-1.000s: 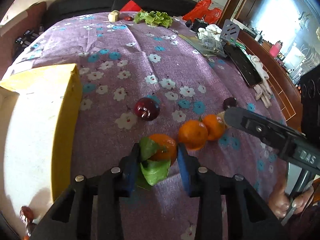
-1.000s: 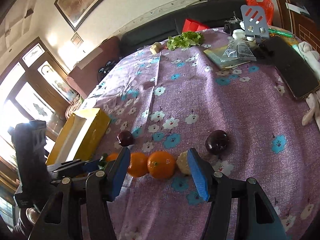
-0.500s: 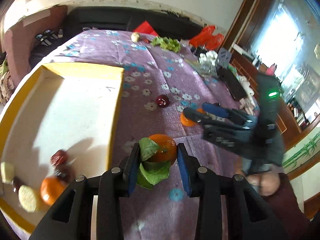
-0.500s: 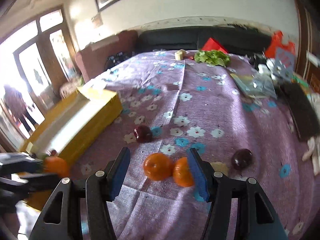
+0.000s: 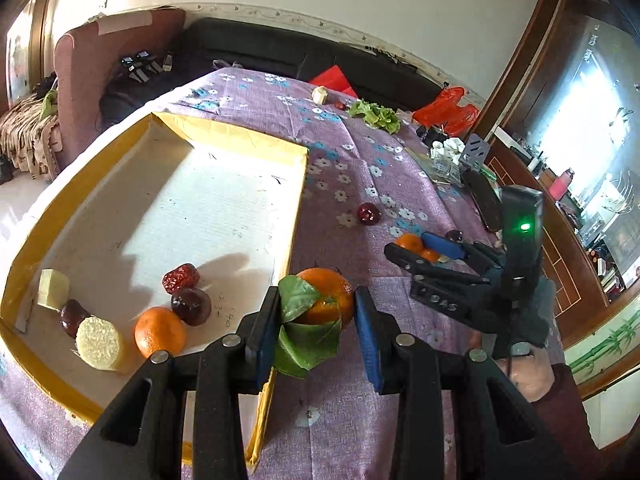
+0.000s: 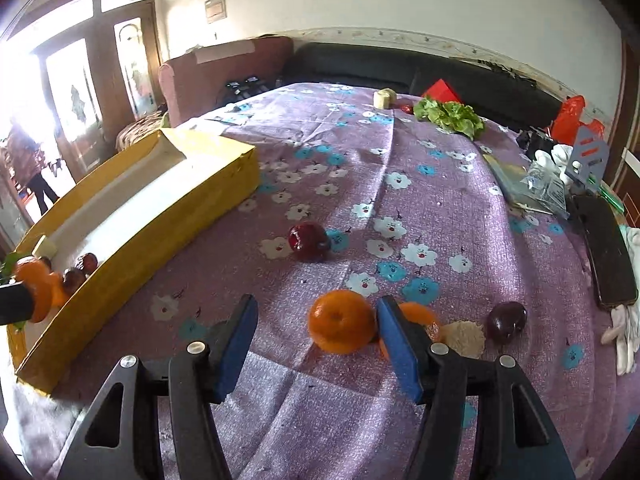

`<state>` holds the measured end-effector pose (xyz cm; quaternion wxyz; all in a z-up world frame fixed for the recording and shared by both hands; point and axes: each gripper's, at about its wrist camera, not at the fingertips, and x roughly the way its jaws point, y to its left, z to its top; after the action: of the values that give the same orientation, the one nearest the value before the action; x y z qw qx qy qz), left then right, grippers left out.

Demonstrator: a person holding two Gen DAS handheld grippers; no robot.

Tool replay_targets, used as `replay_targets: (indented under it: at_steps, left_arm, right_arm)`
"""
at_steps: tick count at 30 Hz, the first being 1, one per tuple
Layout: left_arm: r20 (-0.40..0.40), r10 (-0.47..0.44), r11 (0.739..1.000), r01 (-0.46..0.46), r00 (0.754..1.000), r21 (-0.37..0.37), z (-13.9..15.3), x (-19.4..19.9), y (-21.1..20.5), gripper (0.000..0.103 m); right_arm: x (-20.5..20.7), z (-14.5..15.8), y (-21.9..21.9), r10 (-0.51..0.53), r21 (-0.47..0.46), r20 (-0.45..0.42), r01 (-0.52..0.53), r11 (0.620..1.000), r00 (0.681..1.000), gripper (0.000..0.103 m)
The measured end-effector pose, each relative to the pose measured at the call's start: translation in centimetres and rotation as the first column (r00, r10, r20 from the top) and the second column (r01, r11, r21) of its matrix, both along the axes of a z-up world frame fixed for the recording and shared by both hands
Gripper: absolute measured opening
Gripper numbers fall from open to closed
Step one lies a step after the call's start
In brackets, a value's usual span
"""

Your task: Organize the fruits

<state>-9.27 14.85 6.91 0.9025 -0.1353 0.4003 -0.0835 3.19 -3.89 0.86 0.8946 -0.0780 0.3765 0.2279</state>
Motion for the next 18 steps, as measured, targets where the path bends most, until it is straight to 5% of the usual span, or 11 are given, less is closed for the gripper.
replay_targets:
  at_steps: [6,18]
  left_arm:
    - [0.044,0.012,0.999,-0.011,0.999,-0.030,1.1,-1.8,1.3,0.035]
    - [0.100,0.108,0.993,-0.102,0.989,-0.063,2.0,-4.9,6.0,0.035]
  right_arm:
    - [-0.5,-0.3,1.8,-0.053,-0.139,0.048,0.060,0.989,0.997,0.047]
    - [-2.0,0.9,1.7,-0.082,-0.145,0.052,0.089,0.985,0.995,0.024]
